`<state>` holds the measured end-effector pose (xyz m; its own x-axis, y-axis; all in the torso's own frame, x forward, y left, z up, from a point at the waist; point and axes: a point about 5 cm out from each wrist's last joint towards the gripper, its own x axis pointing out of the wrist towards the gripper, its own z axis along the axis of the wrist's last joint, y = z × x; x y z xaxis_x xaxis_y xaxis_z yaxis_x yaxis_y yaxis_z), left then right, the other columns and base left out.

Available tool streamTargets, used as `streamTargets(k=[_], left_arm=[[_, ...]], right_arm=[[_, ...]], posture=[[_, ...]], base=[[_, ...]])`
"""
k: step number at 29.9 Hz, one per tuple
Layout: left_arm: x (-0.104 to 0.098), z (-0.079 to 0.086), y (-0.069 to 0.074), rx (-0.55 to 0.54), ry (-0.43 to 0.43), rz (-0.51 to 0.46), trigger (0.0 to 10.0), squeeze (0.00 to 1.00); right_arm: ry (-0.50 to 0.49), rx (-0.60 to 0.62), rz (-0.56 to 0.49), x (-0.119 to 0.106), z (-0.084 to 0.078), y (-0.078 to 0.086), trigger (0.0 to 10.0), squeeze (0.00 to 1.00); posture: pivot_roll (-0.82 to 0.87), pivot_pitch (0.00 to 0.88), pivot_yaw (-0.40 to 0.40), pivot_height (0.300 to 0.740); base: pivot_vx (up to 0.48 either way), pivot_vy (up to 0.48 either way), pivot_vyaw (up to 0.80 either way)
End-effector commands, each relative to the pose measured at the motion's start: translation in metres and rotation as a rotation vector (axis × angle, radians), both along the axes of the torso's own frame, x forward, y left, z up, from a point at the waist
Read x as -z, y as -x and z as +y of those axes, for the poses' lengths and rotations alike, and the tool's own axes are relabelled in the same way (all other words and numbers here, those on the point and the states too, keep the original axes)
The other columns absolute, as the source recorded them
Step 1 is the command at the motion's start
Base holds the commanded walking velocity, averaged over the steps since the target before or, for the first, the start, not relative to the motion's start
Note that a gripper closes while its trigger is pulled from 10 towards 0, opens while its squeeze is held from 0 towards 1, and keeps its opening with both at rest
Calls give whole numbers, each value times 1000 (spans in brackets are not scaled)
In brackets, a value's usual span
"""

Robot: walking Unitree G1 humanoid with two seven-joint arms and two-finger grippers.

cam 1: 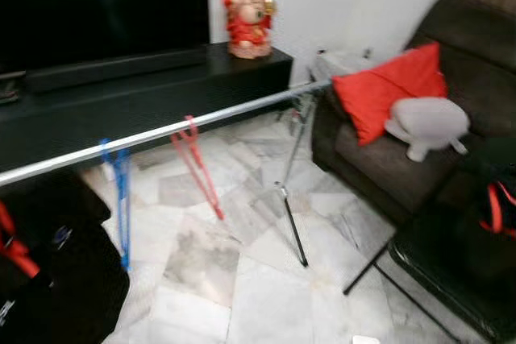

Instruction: Hang hanger

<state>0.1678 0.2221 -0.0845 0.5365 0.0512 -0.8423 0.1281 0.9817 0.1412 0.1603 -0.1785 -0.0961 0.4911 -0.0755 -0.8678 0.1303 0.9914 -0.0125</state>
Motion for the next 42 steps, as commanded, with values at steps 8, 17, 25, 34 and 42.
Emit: streamTargets(k=[8, 17, 25, 34, 42], left_arm=[[1, 4, 6, -6, 3, 7, 10000, 0], [1, 4, 5, -15, 15, -4, 10000, 0], [1, 3, 5, -22, 22, 3, 10000, 0], [1, 2, 5, -30, 31, 2, 10000, 0], [2, 1, 5, -32, 33, 4, 10000, 0]], right_arm=[[-5, 6, -16, -2, 4, -5, 10000, 0], [-2, 6, -14, -2, 4, -5, 10000, 0], [1, 9, -14, -2, 3, -5, 10000, 0], [2, 21, -34, -3, 2, -7, 10000, 0], [2, 27, -32, -3, 1, -7, 10000, 0]], posture=[[139, 0, 16, 740], [139, 0, 15, 740], [135, 0, 12, 740], [133, 0, 7, 740], [133, 0, 2, 740]], base=[[0, 0, -791], [0, 0, -788], [0, 0, -788], [177, 0, -242], [359, 0, 0]])
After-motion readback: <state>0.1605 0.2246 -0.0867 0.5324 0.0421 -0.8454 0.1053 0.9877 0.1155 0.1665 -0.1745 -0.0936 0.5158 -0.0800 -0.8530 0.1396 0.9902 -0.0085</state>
